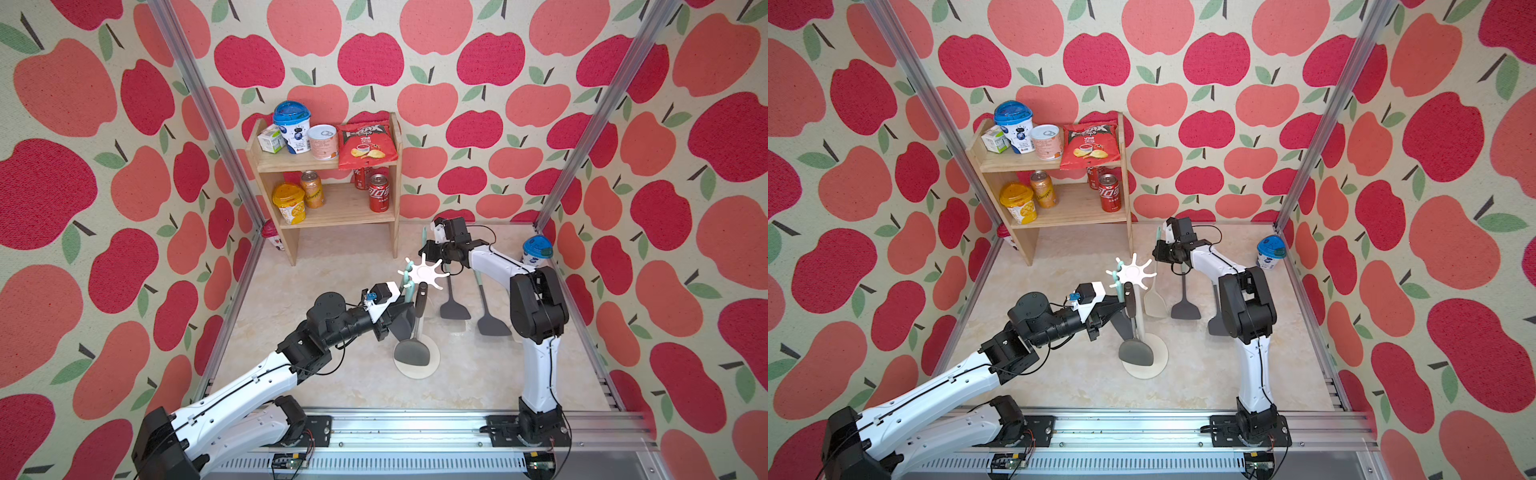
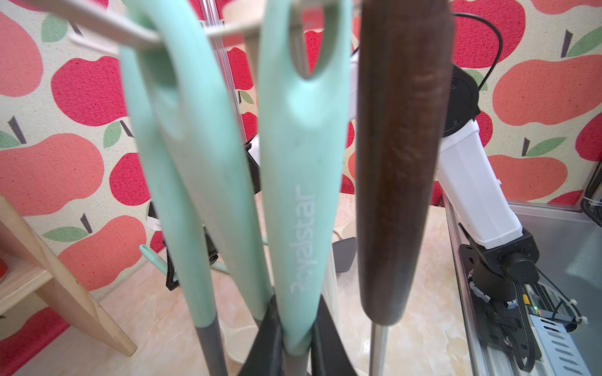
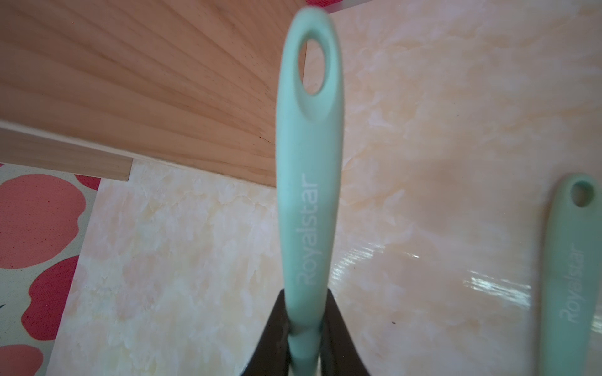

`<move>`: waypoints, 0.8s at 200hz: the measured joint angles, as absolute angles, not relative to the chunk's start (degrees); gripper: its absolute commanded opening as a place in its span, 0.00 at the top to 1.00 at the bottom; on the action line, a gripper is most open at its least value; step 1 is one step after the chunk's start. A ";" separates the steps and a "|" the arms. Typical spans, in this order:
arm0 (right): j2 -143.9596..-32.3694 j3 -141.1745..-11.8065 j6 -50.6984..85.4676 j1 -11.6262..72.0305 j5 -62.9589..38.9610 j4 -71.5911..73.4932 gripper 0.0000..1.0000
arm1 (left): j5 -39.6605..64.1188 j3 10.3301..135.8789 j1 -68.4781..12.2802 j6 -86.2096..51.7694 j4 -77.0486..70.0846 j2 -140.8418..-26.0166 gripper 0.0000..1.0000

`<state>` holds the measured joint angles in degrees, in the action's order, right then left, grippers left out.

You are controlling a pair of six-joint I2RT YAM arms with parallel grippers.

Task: Take the spatula off the kitchen utensil rack
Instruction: Place the spatula at the center of the board.

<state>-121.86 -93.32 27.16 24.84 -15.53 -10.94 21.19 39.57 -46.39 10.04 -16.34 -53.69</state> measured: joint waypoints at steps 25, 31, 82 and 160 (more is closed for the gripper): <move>-122.15 -93.32 27.79 24.60 -15.53 -10.70 1.00 | 21.19 39.55 -46.39 10.04 -16.29 -53.65 1.00; -122.19 -93.32 27.94 24.49 -15.55 -10.70 1.00 | 21.19 39.55 -46.39 10.04 -16.29 -53.65 1.00; -123.98 -93.38 29.34 24.21 -15.55 -9.39 1.00 | 21.19 39.55 -46.39 10.07 -16.29 -53.65 1.00; -126.80 -94.30 30.57 24.21 -15.53 -8.45 1.00 | 21.19 39.57 -46.39 10.07 -16.29 -53.69 1.00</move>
